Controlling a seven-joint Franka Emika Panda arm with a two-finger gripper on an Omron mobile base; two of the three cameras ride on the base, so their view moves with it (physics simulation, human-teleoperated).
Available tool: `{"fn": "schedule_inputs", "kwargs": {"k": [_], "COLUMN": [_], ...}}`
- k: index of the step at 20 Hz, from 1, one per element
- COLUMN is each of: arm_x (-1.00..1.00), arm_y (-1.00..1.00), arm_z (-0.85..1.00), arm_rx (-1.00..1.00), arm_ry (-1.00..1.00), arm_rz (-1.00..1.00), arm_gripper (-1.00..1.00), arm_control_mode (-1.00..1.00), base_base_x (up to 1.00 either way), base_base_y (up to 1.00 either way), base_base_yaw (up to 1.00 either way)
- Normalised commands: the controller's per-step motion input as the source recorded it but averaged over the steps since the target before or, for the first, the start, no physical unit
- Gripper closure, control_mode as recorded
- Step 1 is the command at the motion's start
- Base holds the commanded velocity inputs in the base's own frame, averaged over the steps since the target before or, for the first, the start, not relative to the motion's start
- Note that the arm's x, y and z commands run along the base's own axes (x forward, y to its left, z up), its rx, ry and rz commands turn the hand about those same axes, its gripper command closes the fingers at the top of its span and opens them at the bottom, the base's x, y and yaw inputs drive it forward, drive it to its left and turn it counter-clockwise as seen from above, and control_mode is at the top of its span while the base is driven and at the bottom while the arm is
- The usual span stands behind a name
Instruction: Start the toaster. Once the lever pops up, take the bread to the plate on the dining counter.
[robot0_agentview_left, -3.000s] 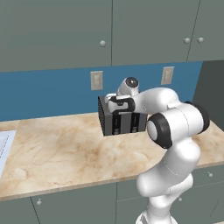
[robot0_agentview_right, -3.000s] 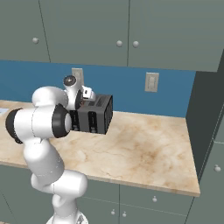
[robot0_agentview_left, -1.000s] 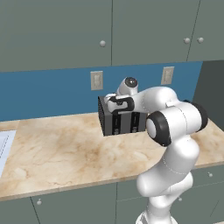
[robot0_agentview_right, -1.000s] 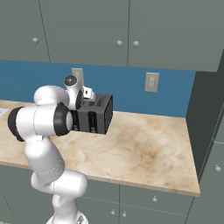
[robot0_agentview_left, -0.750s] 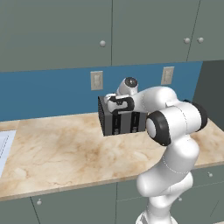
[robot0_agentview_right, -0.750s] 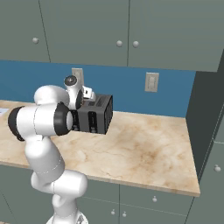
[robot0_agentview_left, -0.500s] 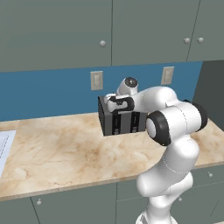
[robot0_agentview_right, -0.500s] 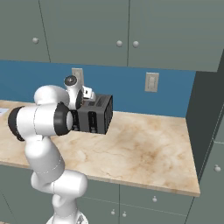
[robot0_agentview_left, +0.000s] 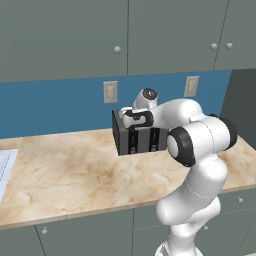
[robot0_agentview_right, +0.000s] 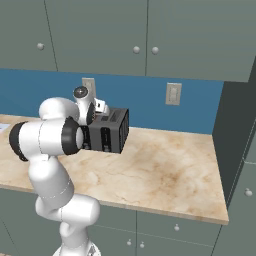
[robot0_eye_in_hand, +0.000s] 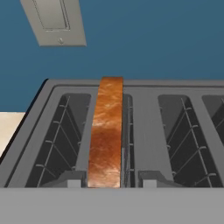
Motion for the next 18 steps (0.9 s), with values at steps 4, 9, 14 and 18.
{"fn": "schedule_inputs", "kwargs": {"k": [4, 9, 14, 18], "arm_x": [0.00, 0.00, 0.00, 0.00], "arm_y": [0.00, 0.00, 0.00, 0.00], "arm_z": [0.00, 0.00, 0.00, 0.00], "arm_rx": [0.00, 0.00, 0.00, 0.00], "arm_ry": [0.00, 0.00, 0.00, 0.00], "arm_rz": [0.00, 0.00, 0.00, 0.00], "arm_gripper": [1.00, 1.00, 1.00, 1.00], "arm_control_mode": [-1.00, -1.00, -1.00, -1.00], "base_base_x": [0.00, 0.00, 0.00, 0.00], "base_base_y": [0.00, 0.00, 0.00, 0.00], "base_base_yaw": [0.00, 0.00, 0.00, 0.00]}}
